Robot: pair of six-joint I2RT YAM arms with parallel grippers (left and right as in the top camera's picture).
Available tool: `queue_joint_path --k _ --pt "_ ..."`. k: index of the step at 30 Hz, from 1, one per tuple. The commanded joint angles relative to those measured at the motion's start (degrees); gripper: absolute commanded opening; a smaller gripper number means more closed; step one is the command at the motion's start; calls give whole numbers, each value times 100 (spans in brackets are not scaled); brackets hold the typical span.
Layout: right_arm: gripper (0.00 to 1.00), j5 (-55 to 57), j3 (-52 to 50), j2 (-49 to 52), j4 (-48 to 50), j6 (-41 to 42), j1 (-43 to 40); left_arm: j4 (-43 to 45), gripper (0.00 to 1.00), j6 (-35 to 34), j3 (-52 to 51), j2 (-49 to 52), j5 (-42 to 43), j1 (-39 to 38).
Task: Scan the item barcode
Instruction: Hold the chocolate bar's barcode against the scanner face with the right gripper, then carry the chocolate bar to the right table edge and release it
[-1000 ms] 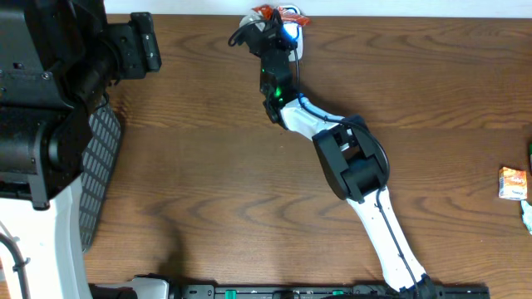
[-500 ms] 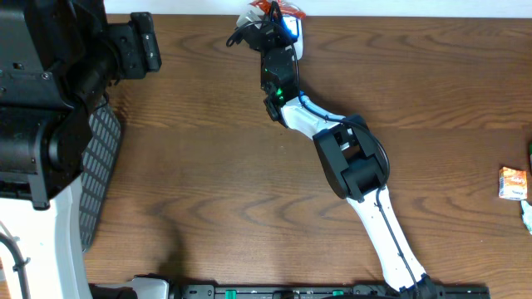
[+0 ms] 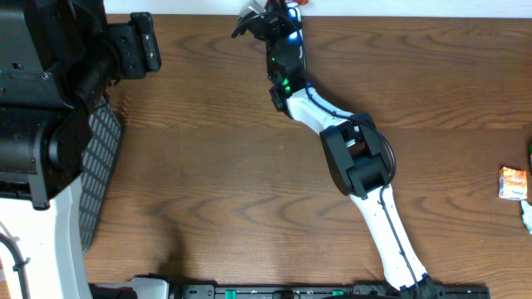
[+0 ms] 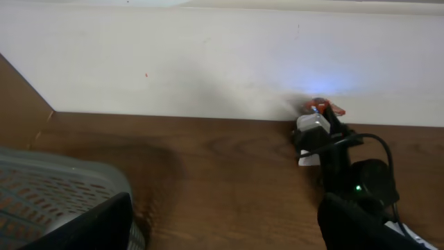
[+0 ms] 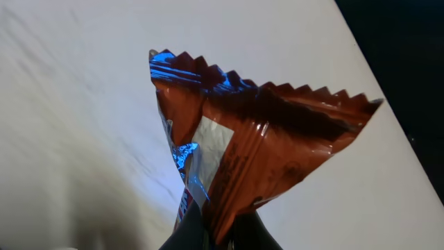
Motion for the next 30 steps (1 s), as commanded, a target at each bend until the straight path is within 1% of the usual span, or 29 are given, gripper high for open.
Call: queue_joint_path --k 1,5,8,11,17,21,26,30 --pt "2 -184 188 278 -4 74 -63 2 85 79 -13 -42 -72 28" --pt "2 -114 210 525 -2 81 -17 2 85 76 -13 -42 -72 31" --pt "2 151 210 647 -37 212 63 2 85 76 -13 -42 -72 31" --pt "2 400 210 651 -42 273 166 2 85 76 -13 -42 -72 28" --pt "2 533 210 651 -114 271 404 2 85 79 -13 -42 -72 28" --pt "2 579 210 651 -352 321 527 2 85 76 -13 -42 -72 28" --pt "2 695 210 651 -1012 678 636 2 85 76 -13 -42 -72 28" --pt "2 824 210 651 -1351 1016 695 2 85 79 -13 -42 -72 28"
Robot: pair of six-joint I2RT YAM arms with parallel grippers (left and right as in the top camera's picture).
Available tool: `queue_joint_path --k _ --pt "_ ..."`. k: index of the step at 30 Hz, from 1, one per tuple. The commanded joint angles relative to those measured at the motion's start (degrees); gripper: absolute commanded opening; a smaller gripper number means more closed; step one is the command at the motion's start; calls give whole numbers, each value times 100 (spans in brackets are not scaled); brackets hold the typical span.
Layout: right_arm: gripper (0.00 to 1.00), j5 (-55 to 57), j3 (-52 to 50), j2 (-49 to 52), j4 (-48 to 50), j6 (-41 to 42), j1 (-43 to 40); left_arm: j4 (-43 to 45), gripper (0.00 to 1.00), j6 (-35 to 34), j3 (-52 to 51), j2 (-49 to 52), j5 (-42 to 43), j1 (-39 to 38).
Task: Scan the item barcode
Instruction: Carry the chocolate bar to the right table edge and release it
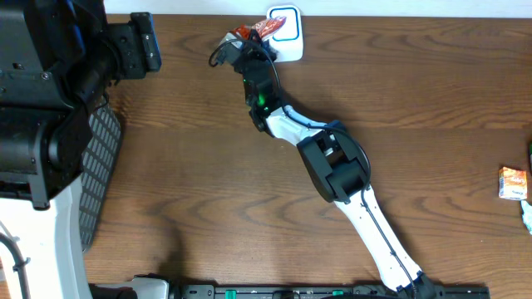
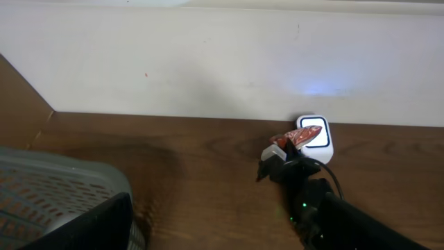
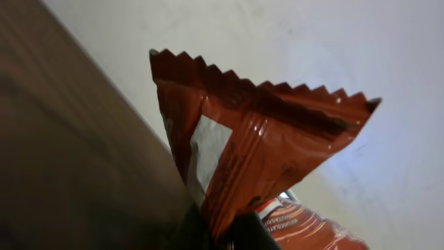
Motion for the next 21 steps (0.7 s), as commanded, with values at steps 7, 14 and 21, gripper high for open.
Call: queue_joint_path --k 7,14,21 --pt "2 461 92 13 -527 922 101 2 85 76 -13 -42 -72 31" --pt "1 551 92 9 -468 955 96 2 85 79 -13 -42 -72 28" --pt "1 1054 92 -420 -341 1091 35 2 85 79 -13 -42 -72 28"
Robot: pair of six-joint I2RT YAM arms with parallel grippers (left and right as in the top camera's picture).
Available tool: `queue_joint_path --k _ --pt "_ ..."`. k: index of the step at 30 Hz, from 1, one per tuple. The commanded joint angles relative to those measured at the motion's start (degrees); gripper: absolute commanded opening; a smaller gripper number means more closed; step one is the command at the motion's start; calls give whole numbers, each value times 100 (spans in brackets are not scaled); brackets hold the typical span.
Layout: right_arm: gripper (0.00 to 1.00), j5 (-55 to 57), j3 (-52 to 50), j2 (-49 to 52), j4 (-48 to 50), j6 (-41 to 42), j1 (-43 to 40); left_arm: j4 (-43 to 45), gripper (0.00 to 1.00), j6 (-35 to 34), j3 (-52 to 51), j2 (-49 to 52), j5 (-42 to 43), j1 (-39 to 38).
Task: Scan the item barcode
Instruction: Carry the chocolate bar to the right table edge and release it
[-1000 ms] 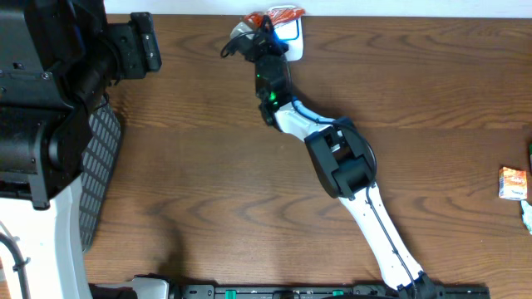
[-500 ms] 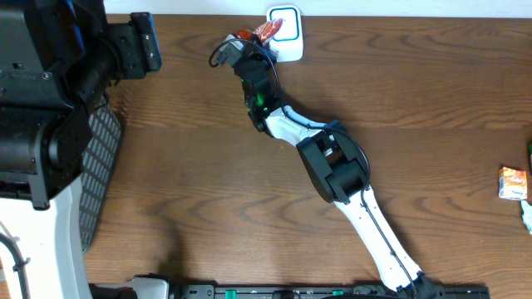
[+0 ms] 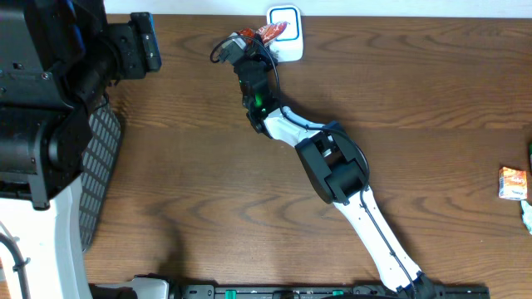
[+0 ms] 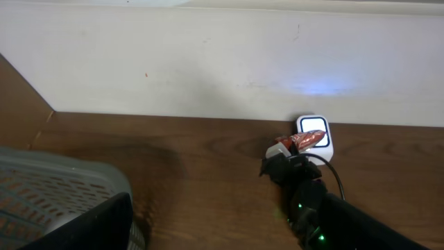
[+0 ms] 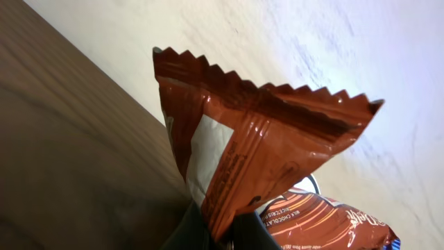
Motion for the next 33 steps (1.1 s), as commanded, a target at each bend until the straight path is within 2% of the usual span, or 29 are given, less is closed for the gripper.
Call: queue_joint_path --k 1,10,15,18,24,28,33 --pt "1 516 90 -503 -205 304 -50 2 85 76 -13 -42 -72 28" --pt "1 1799 90 -1779 -3447 1414 -367 2 85 76 -13 -42 -72 31" --pt "1 1794 90 -2533 -5626 2774 -728 2 85 76 -13 -42 -72 31" --pt "1 1381 90 -3008 -7086 3668 -1086 2 85 76 -13 -42 -72 28" --pt "1 1049 -2 -3165 -9405 4854 -2352 2 85 76 -13 -42 -72 28" --pt "1 1045 -555 -3139 -9833 5016 -3300 2 85 79 -13 -42 -72 28" --pt "1 800 -1429 -3139 -9641 5156 -4325 2 85 79 -13 -42 -72 28"
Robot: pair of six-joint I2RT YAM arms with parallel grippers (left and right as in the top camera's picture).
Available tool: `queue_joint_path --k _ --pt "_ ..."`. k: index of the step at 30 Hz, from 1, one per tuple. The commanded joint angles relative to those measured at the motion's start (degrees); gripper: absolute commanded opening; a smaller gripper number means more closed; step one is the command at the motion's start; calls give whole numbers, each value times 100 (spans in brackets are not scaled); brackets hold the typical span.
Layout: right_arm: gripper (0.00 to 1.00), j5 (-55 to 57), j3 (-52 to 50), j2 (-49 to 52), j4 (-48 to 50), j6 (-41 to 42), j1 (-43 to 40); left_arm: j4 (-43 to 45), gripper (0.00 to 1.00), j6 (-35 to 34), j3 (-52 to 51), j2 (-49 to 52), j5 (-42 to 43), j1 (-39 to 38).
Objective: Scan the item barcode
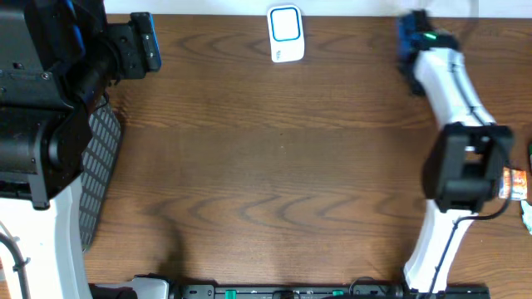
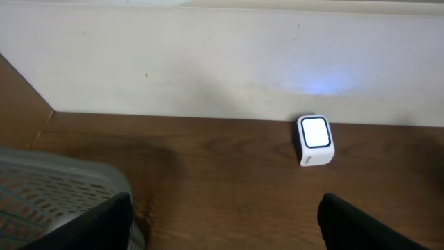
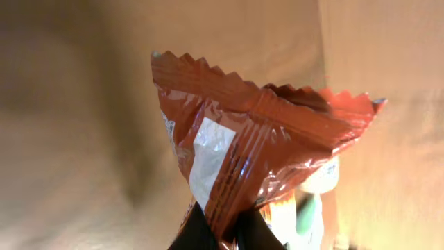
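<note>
A red-brown snack packet (image 3: 257, 153) with zigzag ends and a white patch fills the right wrist view. My right gripper (image 3: 220, 232) is shut on its lower end. Overhead, that arm (image 1: 449, 75) reaches to the table's back right, its blurred wrist (image 1: 409, 35) well to the right of the scanner. The white barcode scanner (image 1: 284, 33) stands at the back middle by the wall, its blue-rimmed window (image 2: 315, 132) facing up. My left gripper (image 2: 225, 212) is open over bare wood, its dark fingers (image 2: 104, 222) at the lower corners of the left wrist view.
A grey mesh basket (image 1: 98, 166) stands at the left edge, its rim (image 2: 62, 173) close beside my left finger. An orange snack pack (image 1: 514, 183) and other items lie at the right edge. A pale wall (image 2: 208, 62) runs along the table's back.
My right gripper, still shut on the packet, has gone from beside the scanner at the back middle to the back right corner. The scanner now stands uncovered. The left arm has not moved.
First my right gripper held the packet right over the scanner, hiding it, with blue light on the wrapper. At the two later moments the packet was at the scanner's left edge. Now it is held far to the right, away from the scanner.
</note>
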Motion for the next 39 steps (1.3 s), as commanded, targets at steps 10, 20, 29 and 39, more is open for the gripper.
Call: queue_joint_path --k 10,20,29,39 --pt "17 -476 -975 26 678 374 -1873 2 85 76 -13 -39 -72 31" --pt "63 -2573 608 -334 -459 654 -2041 2 85 76 -13 -39 -72 28" --pt "3 -5549 1217 -1471 -1121 717 -1727 2 85 76 -13 -39 -72 28" --pt "99 -6428 1222 -4201 -1069 581 -1567 2 85 76 -13 -39 -72 31"
